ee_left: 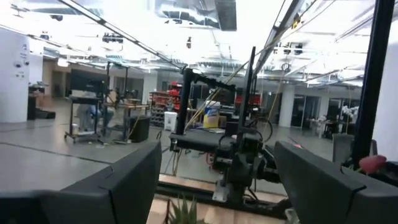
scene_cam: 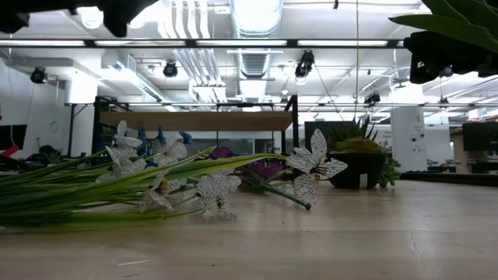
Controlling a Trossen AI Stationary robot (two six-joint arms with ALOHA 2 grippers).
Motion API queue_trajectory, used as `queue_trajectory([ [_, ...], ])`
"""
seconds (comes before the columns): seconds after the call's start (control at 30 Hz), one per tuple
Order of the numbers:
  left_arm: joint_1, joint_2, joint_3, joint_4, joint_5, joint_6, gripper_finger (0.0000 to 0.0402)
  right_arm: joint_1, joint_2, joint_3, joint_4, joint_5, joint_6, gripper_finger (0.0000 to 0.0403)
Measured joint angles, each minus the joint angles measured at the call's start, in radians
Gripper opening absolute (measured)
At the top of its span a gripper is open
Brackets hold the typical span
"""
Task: Pick and place flowers into a vace then onto a shelf
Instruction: Put the blue flowers into the left transparent vase
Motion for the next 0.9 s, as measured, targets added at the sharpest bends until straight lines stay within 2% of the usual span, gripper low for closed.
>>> queue_trajectory([
  [0.27,0.0,0.243,0.111,-0.025,0.001,0.0,0.0294,0.0,0.0,0.0,-0.001,0.007,0.003,0.0052],
  [0.37,-0.003,0.309,0.191,-0.124,0.001,0.0,0.0294,0.0,0.001,0.0,-0.002,0.008,0.003,0.0052],
  [0.47,-0.003,0.351,0.314,-0.41,-0.013,-0.062,0.0295,0.0,0.001,0.0,-0.004,0.009,0.001,0.0052],
  [0.57,-0.003,0.407,0.447,-0.716,-0.033,-0.223,0.0295,0.0,0.0,0.0,-0.004,0.021,0.0,0.0052],
  [0.73,-0.003,0.515,0.6,-1.122,-0.088,-0.487,0.0295,0.0,0.0,0.0,-0.004,0.136,0.005,0.0052],
  [0.9,-0.009,0.617,0.67,-1.384,-0.094,-0.727,0.0295,0.0,0.0,0.0,-0.005,0.184,0.028,0.0052],
])
